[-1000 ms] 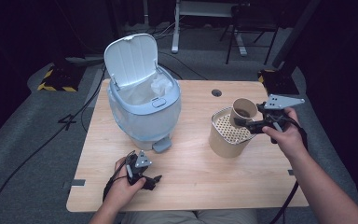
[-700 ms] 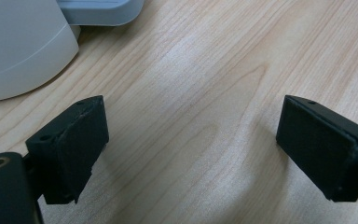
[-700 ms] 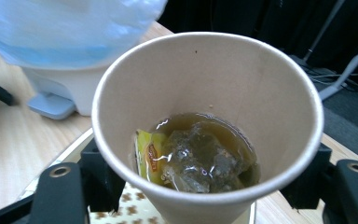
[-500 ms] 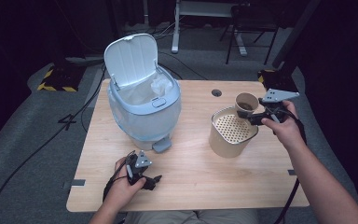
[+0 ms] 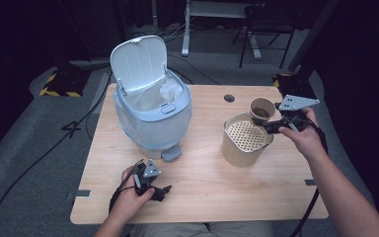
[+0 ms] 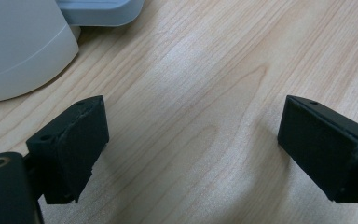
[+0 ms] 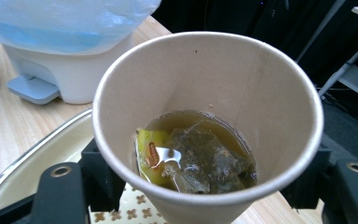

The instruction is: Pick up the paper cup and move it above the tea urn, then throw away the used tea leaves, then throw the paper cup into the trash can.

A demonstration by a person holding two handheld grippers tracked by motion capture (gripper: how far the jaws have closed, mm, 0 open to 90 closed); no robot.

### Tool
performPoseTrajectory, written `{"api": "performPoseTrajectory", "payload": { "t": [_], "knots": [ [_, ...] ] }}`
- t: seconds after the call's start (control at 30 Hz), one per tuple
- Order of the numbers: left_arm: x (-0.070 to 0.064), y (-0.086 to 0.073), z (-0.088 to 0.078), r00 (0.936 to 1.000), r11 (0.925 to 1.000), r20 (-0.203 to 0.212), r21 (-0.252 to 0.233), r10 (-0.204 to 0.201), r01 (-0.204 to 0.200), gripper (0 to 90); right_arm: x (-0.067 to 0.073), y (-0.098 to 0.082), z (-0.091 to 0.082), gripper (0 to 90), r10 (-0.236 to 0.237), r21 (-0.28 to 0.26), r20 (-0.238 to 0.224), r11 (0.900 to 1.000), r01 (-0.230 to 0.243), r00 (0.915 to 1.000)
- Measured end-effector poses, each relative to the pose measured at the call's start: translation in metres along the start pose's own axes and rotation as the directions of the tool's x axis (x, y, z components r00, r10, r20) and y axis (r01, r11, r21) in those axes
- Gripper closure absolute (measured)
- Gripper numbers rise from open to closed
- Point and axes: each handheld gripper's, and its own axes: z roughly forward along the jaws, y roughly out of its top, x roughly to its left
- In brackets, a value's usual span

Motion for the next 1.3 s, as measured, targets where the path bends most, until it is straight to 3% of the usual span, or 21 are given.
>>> {"api": "performPoseTrajectory", "payload": {
  "t": [0.4, 0.67, 0.87, 1.1, 1.23, 1.3],
  "knots": [
    [-0.001, -0.001, -0.001, 1.0000, 1.0000, -0.002, 0.001, -0.006, 0.006, 9.4, 0.015, 0.001, -0.005, 29.5, -0.041, 0.031, -0.037, 0.999, 0.042, 0.9985],
    [0.000, 0.000, 0.000, 1.0000, 1.0000, 0.003, 0.003, -0.002, 0.002, 8.5, 0.022, 0.006, -0.010, 29.4, -0.107, 0.025, -0.014, 0.994, 0.108, 0.9941],
    [0.000, 0.000, 0.000, 1.0000, 1.0000, 0.003, 0.003, -0.001, 0.001, 8.6, 0.032, 0.012, -0.015, 29.3, -0.180, 0.033, 0.005, 0.983, 0.180, 0.9836],
    [0.000, 0.000, 0.000, 1.0000, 1.0000, 0.004, 0.002, -0.002, 0.002, 8.6, 0.029, 0.012, -0.020, 29.3, -0.229, 0.071, 0.043, 0.972, 0.226, 0.9724],
    [0.000, 0.000, 0.000, 1.0000, 1.0000, 0.004, 0.002, -0.003, 0.003, 8.6, 0.026, 0.012, -0.021, 29.5, -0.284, 0.108, 0.084, 0.956, 0.274, 0.9553],
    [0.000, 0.000, 0.000, 1.0000, 1.0000, 0.004, 0.002, -0.002, 0.002, 8.6, 0.024, 0.011, -0.020, 29.5, -0.319, 0.121, 0.105, 0.944, 0.306, 0.9421]
  ]
}}
